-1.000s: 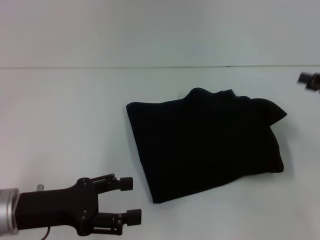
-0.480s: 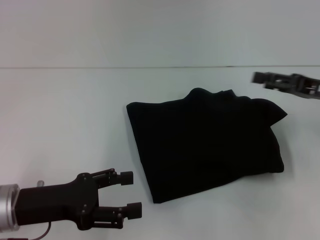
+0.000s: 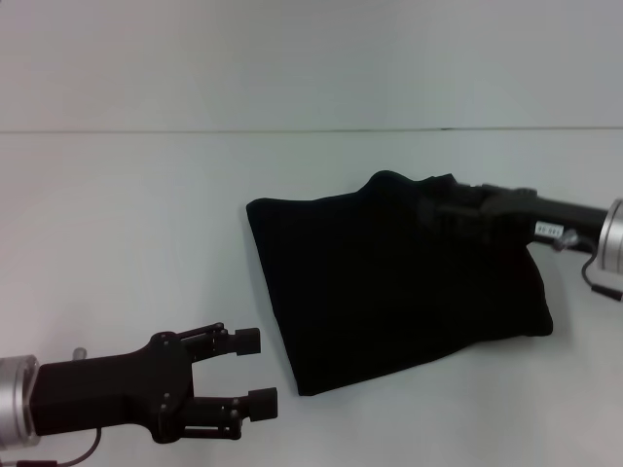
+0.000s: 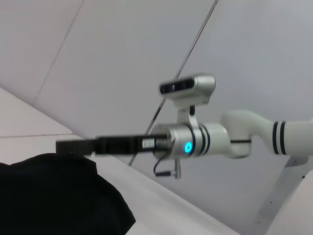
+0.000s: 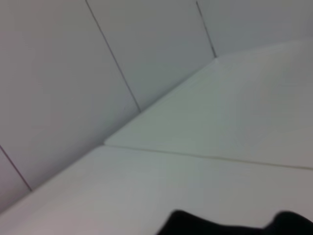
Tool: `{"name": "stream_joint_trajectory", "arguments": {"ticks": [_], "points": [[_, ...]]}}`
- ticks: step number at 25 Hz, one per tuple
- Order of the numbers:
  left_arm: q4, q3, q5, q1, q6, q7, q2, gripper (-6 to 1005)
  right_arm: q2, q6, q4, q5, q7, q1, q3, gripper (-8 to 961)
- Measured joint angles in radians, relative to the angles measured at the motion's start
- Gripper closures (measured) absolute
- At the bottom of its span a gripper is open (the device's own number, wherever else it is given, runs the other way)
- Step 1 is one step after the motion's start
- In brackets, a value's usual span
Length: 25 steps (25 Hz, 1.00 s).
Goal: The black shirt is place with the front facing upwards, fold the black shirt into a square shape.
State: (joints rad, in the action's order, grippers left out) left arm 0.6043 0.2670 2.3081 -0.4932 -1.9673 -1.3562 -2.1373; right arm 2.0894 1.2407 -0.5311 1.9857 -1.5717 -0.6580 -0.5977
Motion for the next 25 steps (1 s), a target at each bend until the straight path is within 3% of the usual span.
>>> {"name": "stream_joint_trajectory", "arguments": {"ticks": [13,20,25], "points": [[0.000,0.000,-0.001,-0.003,-0.001,-0.012,0.002,56,-0.003,-0.278,0.103,0.003,0.074,0.016,-0.009,158],[0.000,0.000,0.000,-0.004,0.001,-0.012,0.003,59,-0.001,-0.310,0.104,-0.013,0.073,0.020,0.000,158],[0.000,0.000,0.001,-0.005,0.003,-0.012,0.004,60,-0.003,-0.280,0.091,-0.109,0.079,0.048,0.002,158]]}}
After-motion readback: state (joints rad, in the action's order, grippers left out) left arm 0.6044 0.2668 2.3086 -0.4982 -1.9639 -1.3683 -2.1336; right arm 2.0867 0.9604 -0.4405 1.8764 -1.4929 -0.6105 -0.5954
